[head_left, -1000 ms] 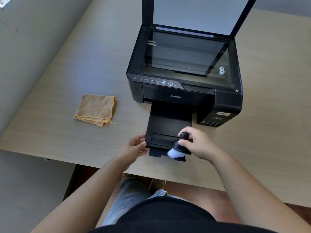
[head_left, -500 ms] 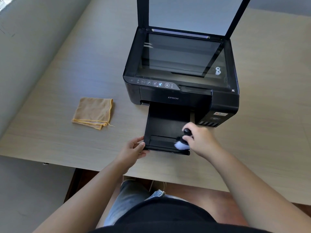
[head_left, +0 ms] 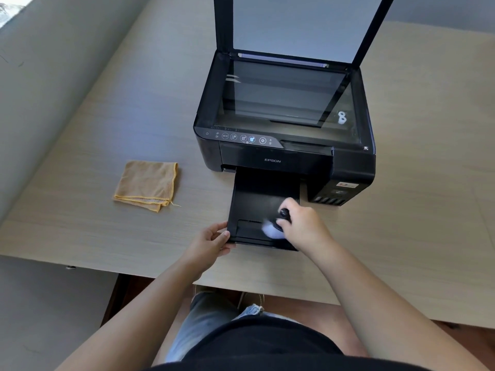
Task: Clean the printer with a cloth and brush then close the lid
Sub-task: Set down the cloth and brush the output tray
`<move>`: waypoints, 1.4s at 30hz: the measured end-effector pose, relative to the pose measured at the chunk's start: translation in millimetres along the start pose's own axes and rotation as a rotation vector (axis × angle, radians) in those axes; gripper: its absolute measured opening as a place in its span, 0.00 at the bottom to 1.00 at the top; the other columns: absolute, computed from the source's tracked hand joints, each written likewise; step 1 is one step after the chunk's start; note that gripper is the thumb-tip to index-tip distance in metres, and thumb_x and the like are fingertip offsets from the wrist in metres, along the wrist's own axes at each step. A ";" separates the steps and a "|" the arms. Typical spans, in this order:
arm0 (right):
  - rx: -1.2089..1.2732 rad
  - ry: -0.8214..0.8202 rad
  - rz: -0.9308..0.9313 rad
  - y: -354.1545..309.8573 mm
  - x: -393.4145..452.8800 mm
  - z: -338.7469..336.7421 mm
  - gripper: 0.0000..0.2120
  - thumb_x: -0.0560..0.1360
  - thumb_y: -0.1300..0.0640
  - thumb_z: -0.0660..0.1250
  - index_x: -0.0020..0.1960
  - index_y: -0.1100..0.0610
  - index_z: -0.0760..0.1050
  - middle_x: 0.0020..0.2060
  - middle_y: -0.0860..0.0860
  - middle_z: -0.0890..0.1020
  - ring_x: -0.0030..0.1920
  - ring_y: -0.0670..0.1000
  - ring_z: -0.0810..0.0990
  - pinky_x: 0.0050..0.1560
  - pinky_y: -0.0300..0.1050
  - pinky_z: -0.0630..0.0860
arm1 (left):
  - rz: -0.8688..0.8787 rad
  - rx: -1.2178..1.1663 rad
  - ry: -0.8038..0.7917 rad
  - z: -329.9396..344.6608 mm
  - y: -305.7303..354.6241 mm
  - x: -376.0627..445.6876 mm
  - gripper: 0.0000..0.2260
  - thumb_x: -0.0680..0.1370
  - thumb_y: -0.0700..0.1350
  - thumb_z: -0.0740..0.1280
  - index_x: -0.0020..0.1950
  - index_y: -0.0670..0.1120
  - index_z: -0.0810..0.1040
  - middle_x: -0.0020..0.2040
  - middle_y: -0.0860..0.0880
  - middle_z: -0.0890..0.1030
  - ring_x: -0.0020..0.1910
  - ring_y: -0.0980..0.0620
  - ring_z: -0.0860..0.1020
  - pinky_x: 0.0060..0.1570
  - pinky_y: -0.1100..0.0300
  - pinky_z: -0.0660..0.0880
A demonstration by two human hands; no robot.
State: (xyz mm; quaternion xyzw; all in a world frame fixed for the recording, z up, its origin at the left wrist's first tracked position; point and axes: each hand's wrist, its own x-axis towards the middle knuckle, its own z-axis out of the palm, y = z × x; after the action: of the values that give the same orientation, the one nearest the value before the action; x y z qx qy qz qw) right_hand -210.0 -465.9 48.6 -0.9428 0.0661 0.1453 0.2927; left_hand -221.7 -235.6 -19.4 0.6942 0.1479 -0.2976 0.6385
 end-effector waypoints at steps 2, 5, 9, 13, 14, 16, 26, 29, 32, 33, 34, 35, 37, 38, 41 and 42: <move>-0.072 0.019 0.058 7.9 -6.0 -17.1 0.05 0.75 0.57 0.65 0.49 0.54 0.71 0.39 0.53 0.77 0.40 0.58 0.77 0.38 0.46 0.71 | 0.005 0.001 0.004 0.3 0.4 -0.4 0.17 0.82 0.42 0.60 0.71 0.47 0.71 0.53 0.46 0.83 0.50 0.52 0.84 0.48 0.61 0.79; -0.016 0.170 0.086 10.5 -16.9 -42.9 0.05 0.74 0.57 0.66 0.49 0.53 0.72 0.39 0.52 0.79 0.39 0.54 0.76 0.36 0.44 0.71 | 0.008 0.010 0.011 0.3 1.3 -1.7 0.16 0.82 0.43 0.61 0.71 0.47 0.72 0.54 0.47 0.83 0.50 0.53 0.84 0.48 0.61 0.79; 0.125 0.406 0.002 1.7 -29.8 -51.6 0.06 0.74 0.57 0.69 0.50 0.52 0.75 0.36 0.46 0.79 0.34 0.44 0.75 0.33 0.30 0.66 | -0.008 0.038 0.053 2.4 -0.1 0.2 0.16 0.82 0.46 0.61 0.71 0.52 0.68 0.53 0.45 0.82 0.45 0.53 0.82 0.48 0.59 0.80; 0.136 0.408 -0.178 -2.7 -40.8 -30.9 0.06 0.73 0.58 0.71 0.49 0.53 0.77 0.35 0.48 0.81 0.34 0.47 0.76 0.36 0.34 0.70 | -0.018 0.062 0.082 6.9 0.2 2.4 0.14 0.83 0.49 0.59 0.65 0.44 0.75 0.36 0.47 0.82 0.32 0.55 0.78 0.44 0.56 0.79; 0.129 0.369 -0.196 -1.1 -43.0 -23.4 0.06 0.73 0.58 0.70 0.49 0.52 0.76 0.36 0.48 0.81 0.35 0.47 0.77 0.36 0.36 0.71 | -0.031 0.063 0.096 8.3 -0.6 2.8 0.15 0.83 0.50 0.59 0.60 0.41 0.77 0.34 0.47 0.82 0.31 0.55 0.77 0.44 0.54 0.79; 0.113 0.304 -0.193 4.9 -46.8 -8.2 0.06 0.74 0.58 0.70 0.49 0.52 0.76 0.37 0.47 0.80 0.36 0.48 0.78 0.37 0.44 0.75 | -0.044 0.046 0.121 11.9 -0.2 1.1 0.15 0.83 0.51 0.59 0.51 0.41 0.78 0.32 0.47 0.82 0.30 0.54 0.76 0.46 0.50 0.79; 0.202 0.063 -0.120 -26.8 -24.9 46.0 0.07 0.77 0.55 0.65 0.54 0.54 0.74 0.42 0.53 0.82 0.41 0.53 0.78 0.38 0.42 0.69 | -0.053 0.028 0.118 14.0 1.2 -2.1 0.14 0.83 0.49 0.59 0.46 0.43 0.78 0.34 0.45 0.81 0.32 0.52 0.76 0.41 0.55 0.77; 0.125 -0.142 -0.160 -37.7 -28.4 49.3 0.07 0.78 0.53 0.63 0.55 0.52 0.73 0.45 0.52 0.81 0.43 0.53 0.77 0.40 0.44 0.72 | -0.030 0.061 0.114 13.3 -0.4 -2.7 0.15 0.83 0.49 0.59 0.44 0.42 0.78 0.35 0.46 0.79 0.35 0.51 0.76 0.41 0.57 0.78; 0.021 -0.052 -0.061 -15.4 -36.7 26.6 0.08 0.77 0.53 0.63 0.56 0.51 0.74 0.45 0.52 0.82 0.45 0.55 0.78 0.41 0.44 0.72 | -0.023 0.021 0.104 11.9 0.1 -3.4 0.14 0.83 0.49 0.59 0.47 0.42 0.79 0.37 0.44 0.82 0.35 0.51 0.78 0.42 0.57 0.79; 0.045 0.039 -0.006 -7.4 -38.0 17.3 0.08 0.77 0.54 0.63 0.56 0.51 0.75 0.44 0.53 0.82 0.45 0.55 0.79 0.40 0.44 0.71 | -0.025 0.015 0.103 11.8 0.6 -3.7 0.14 0.83 0.49 0.59 0.48 0.42 0.79 0.38 0.44 0.83 0.35 0.51 0.78 0.42 0.58 0.79; 0.083 0.131 0.044 -0.5 -37.1 10.7 0.08 0.77 0.55 0.64 0.55 0.52 0.75 0.43 0.53 0.82 0.44 0.55 0.79 0.41 0.44 0.72 | -0.028 0.010 0.101 12.3 1.1 -4.0 0.14 0.83 0.49 0.59 0.49 0.42 0.79 0.38 0.43 0.83 0.35 0.51 0.79 0.42 0.58 0.80; 0.122 0.199 0.082 3.0 -34.4 7.0 0.07 0.77 0.55 0.64 0.55 0.53 0.75 0.43 0.53 0.82 0.44 0.56 0.79 0.41 0.46 0.74 | -0.029 0.010 0.099 12.8 1.7 -3.8 0.14 0.83 0.49 0.59 0.49 0.42 0.79 0.38 0.43 0.83 0.36 0.51 0.79 0.42 0.58 0.80; 0.141 0.201 0.088 -1.5 -24.3 11.1 0.07 0.77 0.56 0.64 0.54 0.54 0.75 0.43 0.54 0.82 0.45 0.57 0.79 0.43 0.47 0.75 | -0.037 0.009 0.100 12.8 0.8 -2.1 0.14 0.83 0.49 0.59 0.50 0.40 0.79 0.38 0.44 0.83 0.35 0.51 0.79 0.42 0.58 0.79; 0.138 0.160 0.055 -8.0 -20.1 17.2 0.07 0.77 0.55 0.63 0.55 0.54 0.75 0.45 0.54 0.82 0.46 0.57 0.79 0.43 0.47 0.75 | -0.045 0.009 0.101 13.2 0.5 -1.7 0.15 0.83 0.49 0.59 0.50 0.40 0.79 0.37 0.44 0.83 0.35 0.51 0.78 0.42 0.57 0.79; 0.158 -0.006 -0.094 -37.1 -15.9 37.3 0.07 0.79 0.54 0.63 0.55 0.54 0.74 0.46 0.53 0.81 0.45 0.53 0.78 0.41 0.44 0.72 | -0.067 -0.005 0.100 14.0 -0.5 -0.1 0.16 0.83 0.47 0.58 0.50 0.36 0.78 0.36 0.43 0.82 0.33 0.51 0.76 0.39 0.59 0.78; 0.160 -0.058 -0.129 -43.2 -17.2 42.6 0.07 0.79 0.54 0.63 0.55 0.54 0.73 0.45 0.53 0.81 0.44 0.53 0.77 0.41 0.44 0.72 | -0.069 -0.002 0.095 13.7 -0.4 0.3 0.16 0.84 0.47 0.58 0.50 0.35 0.78 0.36 0.42 0.81 0.33 0.51 0.76 0.38 0.60 0.77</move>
State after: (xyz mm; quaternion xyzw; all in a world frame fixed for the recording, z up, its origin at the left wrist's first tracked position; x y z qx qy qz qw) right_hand -227.3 -405.5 43.5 -0.9140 0.0080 0.1477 0.3777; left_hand -224.7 -248.9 -20.0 0.7013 0.2022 -0.2862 0.6208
